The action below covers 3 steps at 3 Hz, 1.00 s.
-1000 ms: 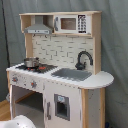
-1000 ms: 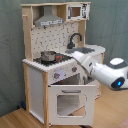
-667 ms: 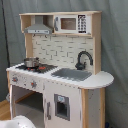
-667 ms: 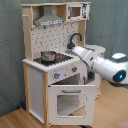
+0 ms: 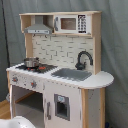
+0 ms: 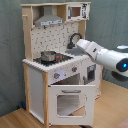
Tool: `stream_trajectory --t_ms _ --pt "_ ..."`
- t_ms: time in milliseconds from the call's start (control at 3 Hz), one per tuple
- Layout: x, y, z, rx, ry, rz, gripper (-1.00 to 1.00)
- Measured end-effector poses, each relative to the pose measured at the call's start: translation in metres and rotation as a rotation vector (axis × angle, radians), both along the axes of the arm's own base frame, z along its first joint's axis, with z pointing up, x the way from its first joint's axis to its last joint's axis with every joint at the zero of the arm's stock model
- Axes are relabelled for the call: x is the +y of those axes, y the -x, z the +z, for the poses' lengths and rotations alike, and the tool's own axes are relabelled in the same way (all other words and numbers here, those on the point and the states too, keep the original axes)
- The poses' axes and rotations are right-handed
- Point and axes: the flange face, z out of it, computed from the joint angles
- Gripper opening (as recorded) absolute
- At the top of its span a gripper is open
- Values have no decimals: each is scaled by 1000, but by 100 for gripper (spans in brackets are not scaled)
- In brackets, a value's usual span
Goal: Play with the kitchen
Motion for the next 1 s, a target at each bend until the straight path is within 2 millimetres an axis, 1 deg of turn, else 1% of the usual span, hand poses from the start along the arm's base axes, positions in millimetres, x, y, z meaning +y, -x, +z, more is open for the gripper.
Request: stream_trajectory --t_ms 667,1000 --pt "-24 6 19 114 15 -95 100" --pt "-38 6 27 179 22 -150 100"
